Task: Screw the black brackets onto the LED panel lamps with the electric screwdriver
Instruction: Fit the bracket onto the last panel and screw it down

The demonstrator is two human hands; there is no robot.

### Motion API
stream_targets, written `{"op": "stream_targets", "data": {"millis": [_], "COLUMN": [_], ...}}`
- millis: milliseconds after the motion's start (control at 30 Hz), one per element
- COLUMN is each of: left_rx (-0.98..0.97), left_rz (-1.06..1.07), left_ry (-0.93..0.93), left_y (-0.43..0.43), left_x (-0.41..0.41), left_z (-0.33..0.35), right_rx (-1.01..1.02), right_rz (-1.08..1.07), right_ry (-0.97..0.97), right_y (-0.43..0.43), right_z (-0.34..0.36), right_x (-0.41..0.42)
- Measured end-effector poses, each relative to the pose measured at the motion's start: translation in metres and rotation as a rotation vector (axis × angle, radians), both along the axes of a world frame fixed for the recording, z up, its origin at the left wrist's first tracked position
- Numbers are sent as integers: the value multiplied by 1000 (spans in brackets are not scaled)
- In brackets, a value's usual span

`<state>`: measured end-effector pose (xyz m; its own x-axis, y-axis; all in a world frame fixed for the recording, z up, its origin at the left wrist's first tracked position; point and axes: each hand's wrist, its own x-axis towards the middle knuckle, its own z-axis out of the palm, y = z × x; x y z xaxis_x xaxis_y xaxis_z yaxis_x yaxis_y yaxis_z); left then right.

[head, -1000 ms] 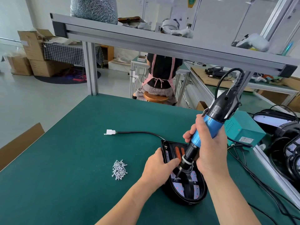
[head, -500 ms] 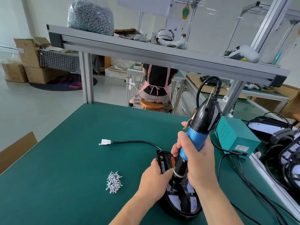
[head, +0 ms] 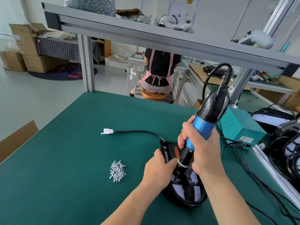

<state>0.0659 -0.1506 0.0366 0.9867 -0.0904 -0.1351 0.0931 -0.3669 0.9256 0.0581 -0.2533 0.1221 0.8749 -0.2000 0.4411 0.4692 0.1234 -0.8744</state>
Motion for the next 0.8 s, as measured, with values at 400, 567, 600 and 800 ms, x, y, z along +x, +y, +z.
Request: {"op": "stream_targets", "data": {"millis": [400, 567, 600, 800], "left_rx": [66, 56, 42, -30], "left_rz": [-119, -124, -127, -123], "left_ry": [-35, -5, 7, 22], "left_y": [3, 3, 3, 4], "left_x": [1, 2, 1, 0], "left_z": [6, 7, 6, 6], "right_rx": [-15, 34, 63, 130], "right_rz": [268, 174, 138, -246], "right_ry": [62, -3, -12, 10], "right_y": [4, -6, -10, -48], "right_z": [13, 28, 32, 42], "right_x": [-8, -13, -13, -13]}}
